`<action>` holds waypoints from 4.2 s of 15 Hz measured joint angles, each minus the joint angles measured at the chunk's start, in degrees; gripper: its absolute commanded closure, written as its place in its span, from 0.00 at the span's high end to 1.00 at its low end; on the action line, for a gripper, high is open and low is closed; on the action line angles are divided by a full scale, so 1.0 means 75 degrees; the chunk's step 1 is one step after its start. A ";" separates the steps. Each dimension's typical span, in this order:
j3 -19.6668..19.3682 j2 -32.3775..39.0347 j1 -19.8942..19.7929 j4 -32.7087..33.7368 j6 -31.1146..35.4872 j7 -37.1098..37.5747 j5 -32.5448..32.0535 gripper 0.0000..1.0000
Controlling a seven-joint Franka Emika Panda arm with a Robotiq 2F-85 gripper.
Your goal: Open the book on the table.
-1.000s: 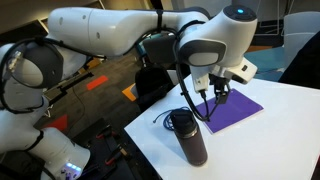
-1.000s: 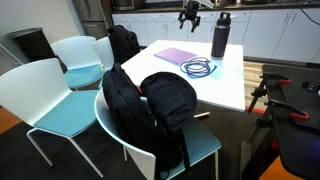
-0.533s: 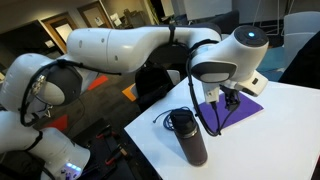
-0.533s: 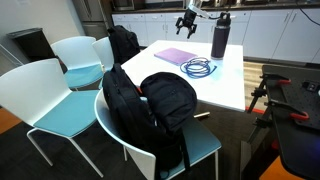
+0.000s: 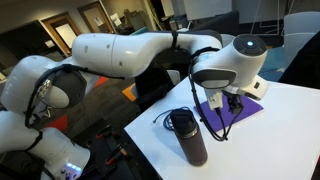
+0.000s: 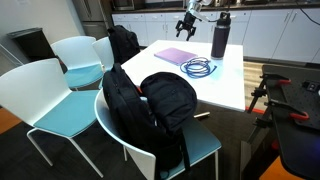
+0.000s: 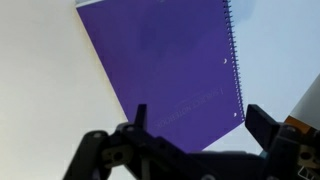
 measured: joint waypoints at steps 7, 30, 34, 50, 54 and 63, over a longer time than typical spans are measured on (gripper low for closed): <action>0.0189 0.0369 -0.0039 -0.0305 0.1245 -0.0836 0.0004 1.00; 0.0182 0.0415 -0.0185 -0.1007 0.1452 -0.0959 -0.0012 0.42; 0.0170 0.0415 -0.0202 -0.1007 0.1452 -0.0968 -0.0040 0.12; 0.0827 -0.0097 -0.0688 -0.1292 0.1271 -0.2413 0.0207 0.00; 0.1050 -0.0639 -0.0811 -0.1604 0.0702 -0.2445 0.0213 0.00; 0.1396 -0.1768 -0.0345 -0.2528 0.0688 -0.2437 0.0191 0.00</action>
